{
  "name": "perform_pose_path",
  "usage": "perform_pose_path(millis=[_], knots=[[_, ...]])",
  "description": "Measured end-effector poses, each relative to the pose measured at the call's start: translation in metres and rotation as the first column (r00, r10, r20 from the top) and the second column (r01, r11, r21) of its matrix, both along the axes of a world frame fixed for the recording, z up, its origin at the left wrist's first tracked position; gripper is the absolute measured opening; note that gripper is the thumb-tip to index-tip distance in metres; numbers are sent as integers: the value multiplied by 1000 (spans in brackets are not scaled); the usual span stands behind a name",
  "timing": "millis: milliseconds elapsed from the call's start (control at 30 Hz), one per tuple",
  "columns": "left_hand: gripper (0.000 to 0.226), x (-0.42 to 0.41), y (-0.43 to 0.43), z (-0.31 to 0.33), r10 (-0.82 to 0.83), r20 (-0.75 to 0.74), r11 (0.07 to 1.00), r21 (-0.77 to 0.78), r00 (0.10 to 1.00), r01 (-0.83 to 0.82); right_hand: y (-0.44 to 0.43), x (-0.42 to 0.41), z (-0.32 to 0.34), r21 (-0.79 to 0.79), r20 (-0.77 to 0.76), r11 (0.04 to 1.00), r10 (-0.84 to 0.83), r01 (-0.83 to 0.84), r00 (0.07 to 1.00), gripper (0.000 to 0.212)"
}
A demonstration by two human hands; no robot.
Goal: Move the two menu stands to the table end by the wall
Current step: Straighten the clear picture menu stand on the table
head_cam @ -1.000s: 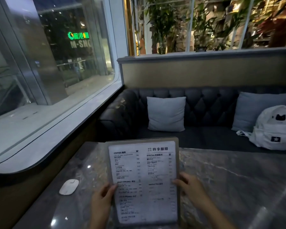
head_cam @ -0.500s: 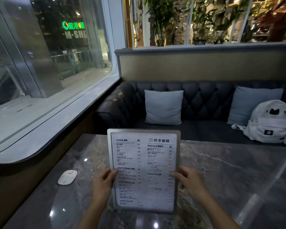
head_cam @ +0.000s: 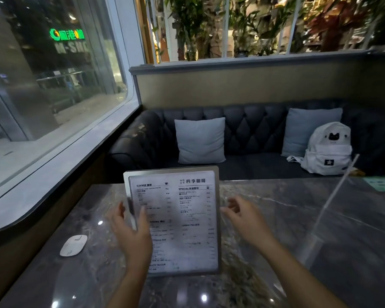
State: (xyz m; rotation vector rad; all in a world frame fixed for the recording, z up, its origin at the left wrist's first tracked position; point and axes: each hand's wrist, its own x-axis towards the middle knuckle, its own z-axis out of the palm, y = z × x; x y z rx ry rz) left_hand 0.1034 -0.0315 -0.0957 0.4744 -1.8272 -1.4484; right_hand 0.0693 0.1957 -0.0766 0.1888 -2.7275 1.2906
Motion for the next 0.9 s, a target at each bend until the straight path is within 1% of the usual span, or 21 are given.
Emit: perform_pose_path(millis=[67,100,167,233,300,367,467,533,667,733,833,900], knots=[[48,0,24,19,-18,-121,996,-84,992,8,5,9,23,31,-73,999,15,-13,997,20],[49,0,37,29,-57,-165,993,-107,985,40,7,14,37,49,-110,999,24,-18,994,19],[49,-1,64,49,-162,-208,977,-174,965,126,13,26,65,72,-205,997,37,-23,978,17],[47,0,92,68,-288,-227,941,-246,930,231,23,39,93,70,-323,997,30,-8,946,17],[39,1,118,84,-390,-248,894,-331,887,301,37,51,118,62,-405,998,21,5,914,18],[32,2,139,94,-480,-243,845,-385,843,370,52,59,137,56,-451,998,9,18,892,19],[30,8,171,103,-616,-199,754,-429,762,498,84,69,154,40,-506,996,-46,76,861,17],[32,12,191,105,-675,-147,693,-463,723,553,106,70,157,16,-502,993,-96,121,859,16],[39,22,225,102,-766,-16,556,-520,643,649,148,64,146,-26,-425,981,-185,192,886,10],[40,26,237,97,-781,30,518,-527,624,674,167,60,137,42,-373,977,-177,208,911,15],[40,25,248,88,-766,91,507,-523,637,685,187,55,124,227,-276,960,-96,162,956,38],[32,23,250,85,-753,126,502,-524,646,688,194,52,118,331,-224,936,-50,124,973,47]])
